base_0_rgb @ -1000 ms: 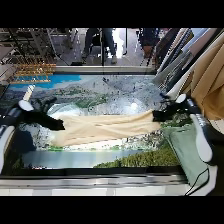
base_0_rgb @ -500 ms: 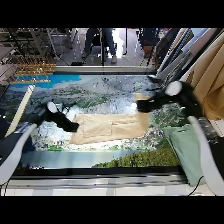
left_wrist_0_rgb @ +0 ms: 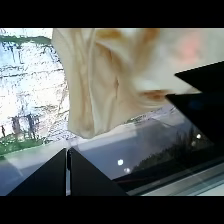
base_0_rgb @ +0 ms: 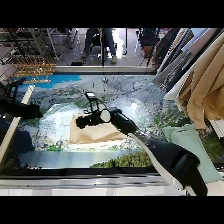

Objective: Fold the clothes and pants, and hang the long-sleeved shirts on hangers.

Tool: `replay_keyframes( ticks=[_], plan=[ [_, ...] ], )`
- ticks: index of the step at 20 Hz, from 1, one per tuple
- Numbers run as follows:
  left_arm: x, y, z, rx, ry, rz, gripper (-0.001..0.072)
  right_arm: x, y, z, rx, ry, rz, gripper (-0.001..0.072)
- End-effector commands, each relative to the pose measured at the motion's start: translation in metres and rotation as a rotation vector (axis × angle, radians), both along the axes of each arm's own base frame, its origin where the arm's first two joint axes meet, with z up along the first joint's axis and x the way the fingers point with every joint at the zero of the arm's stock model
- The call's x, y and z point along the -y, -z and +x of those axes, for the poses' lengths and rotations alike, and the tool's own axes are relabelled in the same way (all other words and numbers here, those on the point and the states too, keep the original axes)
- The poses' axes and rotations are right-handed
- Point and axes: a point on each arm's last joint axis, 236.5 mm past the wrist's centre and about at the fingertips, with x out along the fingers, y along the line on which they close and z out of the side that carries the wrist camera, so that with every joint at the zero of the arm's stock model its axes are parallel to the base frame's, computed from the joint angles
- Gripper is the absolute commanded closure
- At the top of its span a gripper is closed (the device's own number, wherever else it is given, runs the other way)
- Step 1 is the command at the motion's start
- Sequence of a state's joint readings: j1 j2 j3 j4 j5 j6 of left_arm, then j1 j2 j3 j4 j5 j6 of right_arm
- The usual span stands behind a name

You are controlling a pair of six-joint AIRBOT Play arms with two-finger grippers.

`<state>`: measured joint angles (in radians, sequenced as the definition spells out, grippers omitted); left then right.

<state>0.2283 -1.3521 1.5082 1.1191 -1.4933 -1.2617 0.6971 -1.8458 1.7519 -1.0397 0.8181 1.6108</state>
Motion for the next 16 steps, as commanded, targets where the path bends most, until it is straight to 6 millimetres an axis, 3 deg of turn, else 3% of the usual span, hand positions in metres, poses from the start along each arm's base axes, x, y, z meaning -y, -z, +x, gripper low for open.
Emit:
replay_keyframes(
  ticks=[1, 3, 5, 7, 9, 11, 12, 14, 16],
  plan=[
    [0.011, 0.0, 0.002, -0.009, 0.019, -0.061, 0.0701, 0.0, -0.027, 0.0, 0.042, -0.126, -0.014, 0.0253],
    [0.035, 0.021, 0.006, -0.053, 0.092, -0.088, 0.0701, 0.063, -0.076, 0.038, 0.122, -0.034, -0.044, 0.0253],
    [0.066, 0.049, 0.012, -0.102, 0.171, -0.103, 0.0701, 0.143, -0.105, 0.063, 0.121, 0.084, -0.093, 0.0253],
    [0.101, 0.083, 0.017, -0.144, 0.252, -0.102, 0.0701, 0.221, -0.109, 0.068, 0.052, 0.185, -0.133, 0.0251],
    [0.134, 0.121, 0.017, -0.198, 0.308, -0.099, 0.0701, 0.283, -0.086, 0.058, -0.082, 0.266, -0.154, 0.0201],
    [0.156, 0.158, 0.014, -0.255, 0.341, -0.09, 0.0701, 0.313, -0.046, 0.039, -0.253, 0.284, -0.121, 0.0172],
    [0.16, 0.174, 0.011, -0.286, 0.352, -0.079, 0.0701, 0.318, -0.026, 0.03, -0.31, 0.278, -0.089, 0.017],
    [0.163, 0.198, 0.005, -0.35, 0.341, -0.074, 0.0702, 0.314, 0.016, 0.017, -0.367, 0.268, -0.015, 0.0083],
    [0.154, 0.216, 0.003, -0.404, 0.285, -0.038, 0.0702, 0.298, 0.056, 0.005, -0.431, 0.22, 0.046, 0.0066]
  ],
)
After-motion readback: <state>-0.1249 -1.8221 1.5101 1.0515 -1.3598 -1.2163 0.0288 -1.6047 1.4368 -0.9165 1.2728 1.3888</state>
